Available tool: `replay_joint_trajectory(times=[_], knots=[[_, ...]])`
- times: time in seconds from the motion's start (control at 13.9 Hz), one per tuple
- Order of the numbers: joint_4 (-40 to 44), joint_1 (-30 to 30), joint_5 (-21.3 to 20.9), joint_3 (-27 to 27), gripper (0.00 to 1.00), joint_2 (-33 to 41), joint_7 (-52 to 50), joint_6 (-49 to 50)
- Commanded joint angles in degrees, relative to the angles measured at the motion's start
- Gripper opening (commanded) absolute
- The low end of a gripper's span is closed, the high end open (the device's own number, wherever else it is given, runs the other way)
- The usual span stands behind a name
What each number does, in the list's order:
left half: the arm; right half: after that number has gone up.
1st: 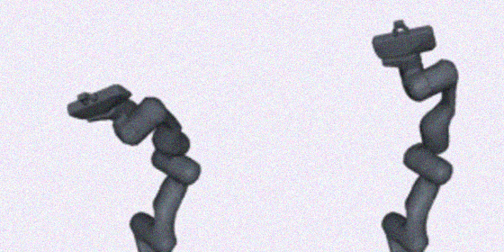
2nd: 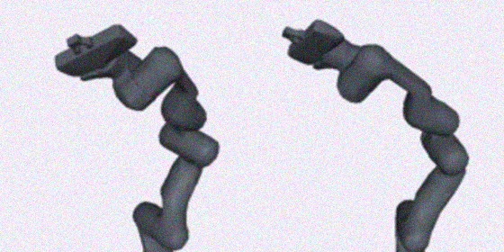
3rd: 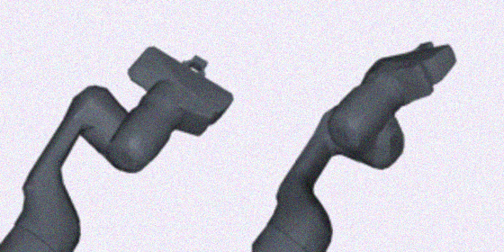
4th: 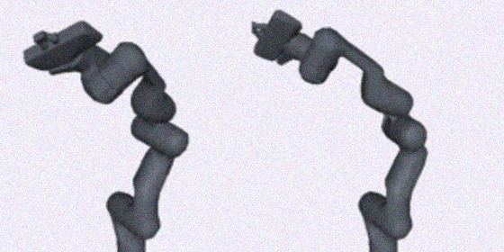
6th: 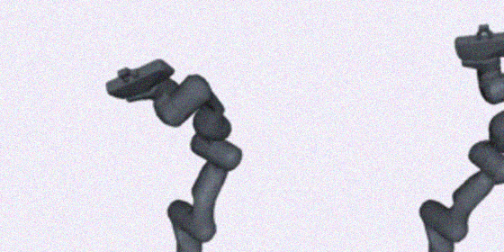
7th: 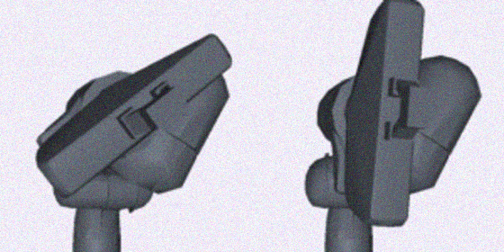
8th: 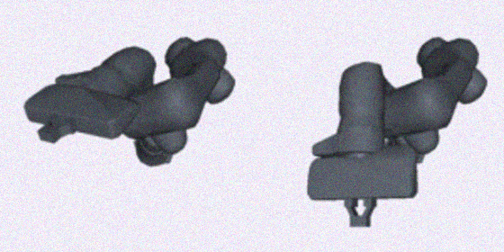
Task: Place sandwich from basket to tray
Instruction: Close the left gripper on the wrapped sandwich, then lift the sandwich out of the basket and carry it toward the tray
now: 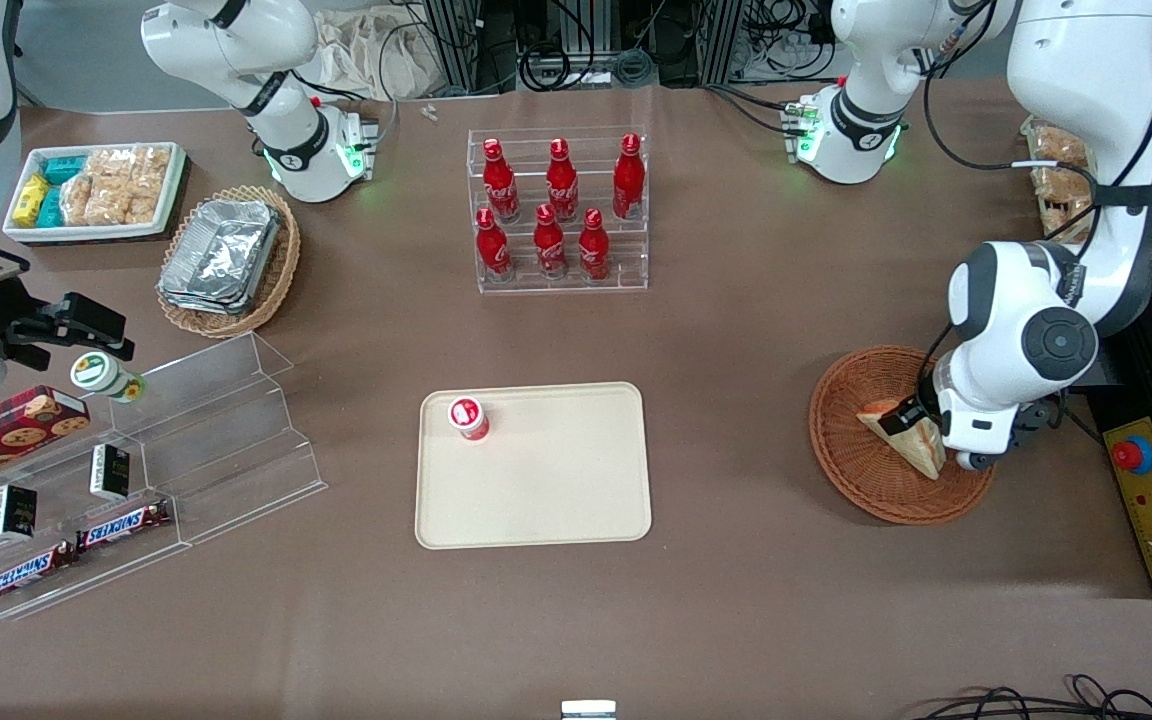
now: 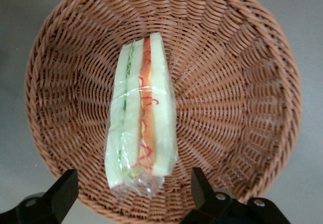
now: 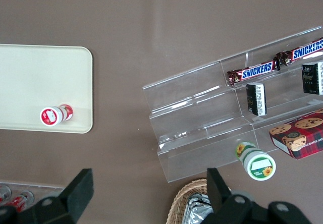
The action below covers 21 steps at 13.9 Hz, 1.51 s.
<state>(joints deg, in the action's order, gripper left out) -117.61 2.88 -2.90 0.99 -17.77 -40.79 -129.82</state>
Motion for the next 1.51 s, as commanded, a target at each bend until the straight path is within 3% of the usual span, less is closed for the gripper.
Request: replay_joint_trajectory(times=[0.0,0.22,0.29,0.36,0.5,0.58,0.79,1.01,1.44], knots=[[-4.47,-0.68,-1.05,0.07,0.99,0.99,-0.96,-5.43],[-4.83,-0.68,-0.97,-0.02,0.97,-0.42,-0.96,-7.47],[-4.74,-0.68,-0.97,-0.02,0.9,-0.6,-0.96,-8.08],[-4.65,-0.68,-1.05,-0.02,0.76,-1.03,-0.87,-8.78],[-4.47,-0.68,-1.05,-0.02,0.35,-1.13,-0.52,-9.14],[-4.47,-0.68,-1.05,-0.02,0.23,-1.04,-0.35,-9.14],[-4.12,-0.59,-1.14,0.06,0.06,-0.16,-0.25,-8.26],[0.6,-0.07,-1.58,0.24,0.03,3.08,0.35,2.67],[27.47,0.28,-1.23,0.77,0.05,4.5,12.55,38.1]])
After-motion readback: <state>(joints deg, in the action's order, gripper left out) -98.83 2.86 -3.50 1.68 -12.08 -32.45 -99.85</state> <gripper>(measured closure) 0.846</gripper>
